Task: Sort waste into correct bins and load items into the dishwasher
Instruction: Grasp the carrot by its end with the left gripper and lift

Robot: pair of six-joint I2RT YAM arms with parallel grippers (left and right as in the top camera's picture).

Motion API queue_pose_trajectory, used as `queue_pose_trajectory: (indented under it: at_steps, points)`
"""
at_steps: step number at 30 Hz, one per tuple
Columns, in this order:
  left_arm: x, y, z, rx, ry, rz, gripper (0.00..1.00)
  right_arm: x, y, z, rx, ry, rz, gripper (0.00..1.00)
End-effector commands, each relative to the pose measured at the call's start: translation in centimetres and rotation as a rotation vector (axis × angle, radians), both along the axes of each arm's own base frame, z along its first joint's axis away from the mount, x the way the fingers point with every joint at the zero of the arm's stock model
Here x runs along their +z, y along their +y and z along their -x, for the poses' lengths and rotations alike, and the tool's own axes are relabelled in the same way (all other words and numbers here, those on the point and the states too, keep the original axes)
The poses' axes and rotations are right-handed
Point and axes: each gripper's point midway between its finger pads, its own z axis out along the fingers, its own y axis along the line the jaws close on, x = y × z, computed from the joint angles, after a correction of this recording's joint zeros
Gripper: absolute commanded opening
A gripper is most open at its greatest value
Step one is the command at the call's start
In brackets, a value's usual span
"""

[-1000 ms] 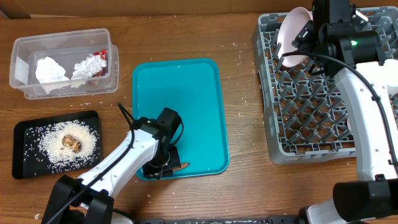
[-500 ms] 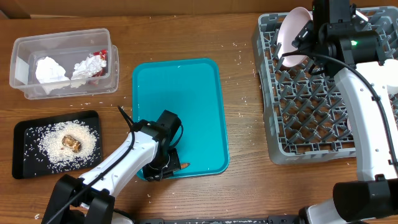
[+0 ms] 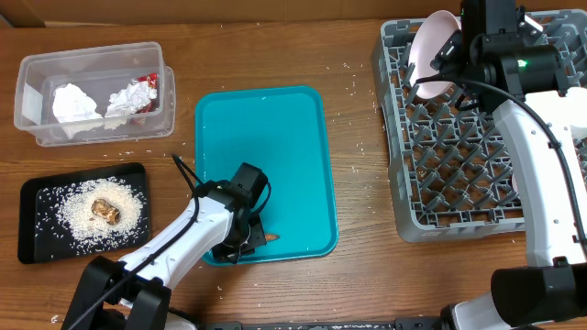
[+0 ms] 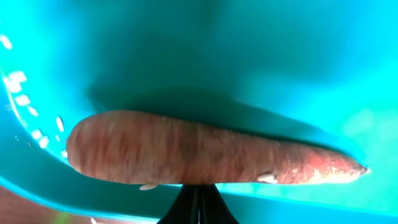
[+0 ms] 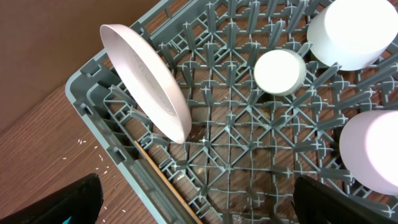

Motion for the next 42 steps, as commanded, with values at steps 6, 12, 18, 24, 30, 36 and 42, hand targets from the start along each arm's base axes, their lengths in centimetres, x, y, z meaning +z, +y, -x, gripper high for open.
queue_pose_trajectory:
  at_steps: [6, 12, 18, 24, 30, 36, 42]
  points:
    - [0.1, 1.5, -4.6, 0.012, -0.221, -0.115, 0.04, 0.2, 0.1, -0.1, -0.005, -0.011, -0.003, 1.00]
    - [1.2, 2.0, -8.8, 0.016, -0.413, -0.176, 0.04, 0.2, 0.1, -0.1, -0.005, -0.011, -0.003, 1.00]
    - [2.2, 1.4, -10.3, -0.001, -0.468, -0.163, 0.09, 0.2, 0.1, -0.1, -0.005, -0.011, -0.003, 1.00]
    - [5.3, 0.0, -12.8, 0.016, -0.530, -0.119, 0.23, 0.2, 0.1, -0.1, -0.005, -0.011, -0.003, 1.00]
    - [6.7, -3.6, -15.2, 0.159, -0.601, 0.095, 0.64, 0.2, 0.1, -0.1, -0.005, -0.011, -0.003, 1.00]
    - [5.8, -4.2, -16.1, 0.375, -0.589, 0.160, 0.69, 0.2, 0.1, -0.1, -0.005, -0.011, -0.003, 1.00]
    - [2.5, -3.4, -15.1, 0.501, -0.490, 0.104, 0.71, 0.2, 0.1, -0.1, -0.005, -0.011, -0.003, 1.00]
